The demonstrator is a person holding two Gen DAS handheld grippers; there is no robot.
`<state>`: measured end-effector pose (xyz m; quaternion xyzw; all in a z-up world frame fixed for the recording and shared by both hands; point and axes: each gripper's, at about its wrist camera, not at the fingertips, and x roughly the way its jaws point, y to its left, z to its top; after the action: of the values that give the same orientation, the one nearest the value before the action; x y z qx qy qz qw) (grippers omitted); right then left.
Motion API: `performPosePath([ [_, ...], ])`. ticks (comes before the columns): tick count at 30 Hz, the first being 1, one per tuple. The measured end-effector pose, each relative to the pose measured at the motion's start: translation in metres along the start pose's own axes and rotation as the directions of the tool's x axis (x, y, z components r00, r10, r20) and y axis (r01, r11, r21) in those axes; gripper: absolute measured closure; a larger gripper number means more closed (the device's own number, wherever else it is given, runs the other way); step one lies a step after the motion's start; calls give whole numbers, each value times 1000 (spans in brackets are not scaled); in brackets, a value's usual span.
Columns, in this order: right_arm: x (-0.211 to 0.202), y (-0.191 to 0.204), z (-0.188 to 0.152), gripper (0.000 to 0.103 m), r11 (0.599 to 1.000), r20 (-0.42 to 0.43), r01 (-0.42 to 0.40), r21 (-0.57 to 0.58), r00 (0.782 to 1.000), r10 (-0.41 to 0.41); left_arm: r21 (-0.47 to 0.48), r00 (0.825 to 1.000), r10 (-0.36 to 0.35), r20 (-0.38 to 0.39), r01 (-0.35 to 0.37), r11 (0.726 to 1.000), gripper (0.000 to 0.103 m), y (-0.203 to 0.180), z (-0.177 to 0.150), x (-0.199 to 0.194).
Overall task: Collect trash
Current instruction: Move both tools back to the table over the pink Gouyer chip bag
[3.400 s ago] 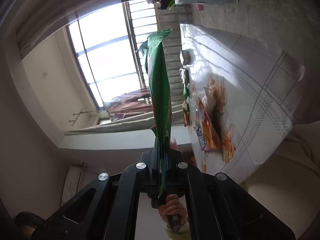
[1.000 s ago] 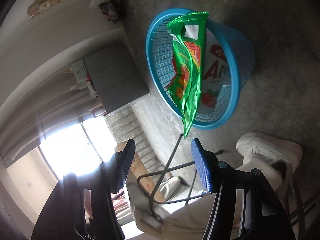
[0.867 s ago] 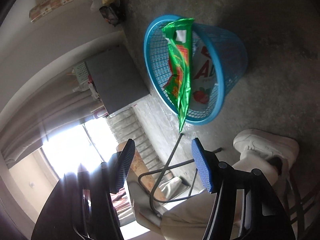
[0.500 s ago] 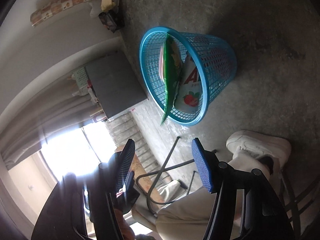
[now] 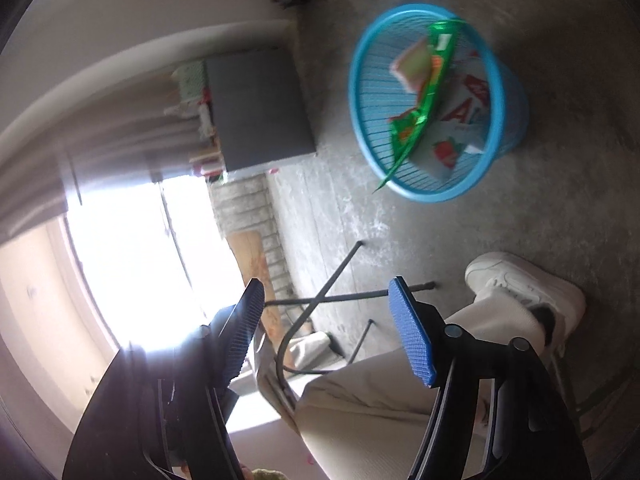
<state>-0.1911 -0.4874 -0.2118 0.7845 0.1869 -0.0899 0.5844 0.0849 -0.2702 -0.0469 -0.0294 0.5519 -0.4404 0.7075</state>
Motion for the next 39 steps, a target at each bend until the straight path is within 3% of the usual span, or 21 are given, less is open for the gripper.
performPosePath([
  [4,9,26,-18,39,996,-64,-12,-91,998,6,-36,997,11,75,-8,999,29,30,-8,-50],
  [8,23,54,-37,39,981,-126,7,-196,992,-32,-95,980,51,190,-33,995,29,70,-27,-104],
  [12,38,82,-57,38,951,-174,17,-310,982,-74,-150,950,119,290,-77,986,29,107,-48,-152],
  [16,61,112,-81,37,902,-206,31,-432,970,-132,-218,908,193,371,-117,969,29,143,-70,-196],
  [22,113,156,-124,37,822,-301,10,-569,928,-219,-288,860,254,442,-132,948,29,183,-92,-232],
  [28,173,196,-174,37,752,-398,-59,-656,874,-278,-348,856,271,440,-115,930,29,224,-109,-244],
  [32,220,211,-200,37,741,-466,-101,-664,831,-305,-374,851,272,449,-97,922,29,236,-114,-246],
  [36,276,217,-219,37,733,-492,-84,-675,792,-362,-401,847,277,454,-83,912,29,250,-119,-249],
  [39,314,215,-232,40,715,-467,-30,-698,776,-423,-414,846,273,459,-69,908,29,257,-121,-251],
])
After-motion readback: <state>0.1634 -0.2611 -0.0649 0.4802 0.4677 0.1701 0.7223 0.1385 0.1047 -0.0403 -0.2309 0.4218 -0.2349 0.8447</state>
